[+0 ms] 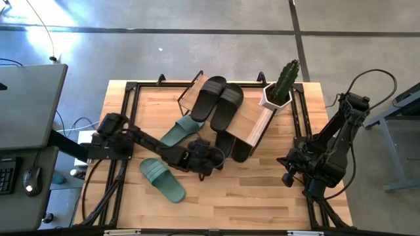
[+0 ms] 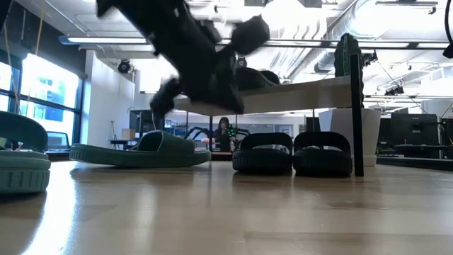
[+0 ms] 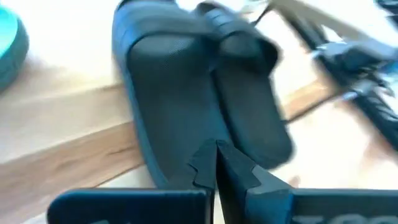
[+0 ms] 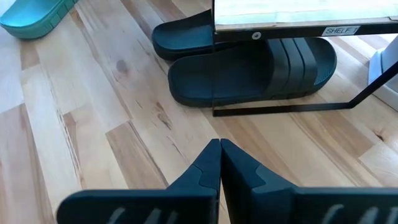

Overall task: Pick and place slides into the shelf
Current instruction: Put the green slide under the shelf

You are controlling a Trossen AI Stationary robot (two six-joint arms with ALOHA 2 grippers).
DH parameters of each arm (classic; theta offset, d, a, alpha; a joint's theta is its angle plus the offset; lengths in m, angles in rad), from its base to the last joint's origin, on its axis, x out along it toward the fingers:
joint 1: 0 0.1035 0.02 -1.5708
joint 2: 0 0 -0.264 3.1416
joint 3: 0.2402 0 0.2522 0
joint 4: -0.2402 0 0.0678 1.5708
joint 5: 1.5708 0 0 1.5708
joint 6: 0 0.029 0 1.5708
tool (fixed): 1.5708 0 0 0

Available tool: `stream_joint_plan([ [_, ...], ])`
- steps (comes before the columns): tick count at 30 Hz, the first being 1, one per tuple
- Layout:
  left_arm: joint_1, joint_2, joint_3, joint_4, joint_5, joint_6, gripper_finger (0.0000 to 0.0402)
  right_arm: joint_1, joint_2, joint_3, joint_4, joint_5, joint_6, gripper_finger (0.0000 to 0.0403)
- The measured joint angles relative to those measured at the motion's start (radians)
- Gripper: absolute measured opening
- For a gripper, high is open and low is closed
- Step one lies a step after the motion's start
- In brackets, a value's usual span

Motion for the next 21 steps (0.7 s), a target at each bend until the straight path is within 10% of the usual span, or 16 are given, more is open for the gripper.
stream_joint_plan([
  [11, -0.149, -0.291, 0.001, -0.063, 0.030, 0.496, 0.0000, 0.000, 0.000, 0.000, 0.002, 0.018, -0.019, 0.0000],
  [21, -0.301, -0.518, 0.063, -0.322, 0.135, 0.511, 0.0000, -0.001, 0.000, 0.000, 0.010, 0.022, -0.037, 0.0000],
])
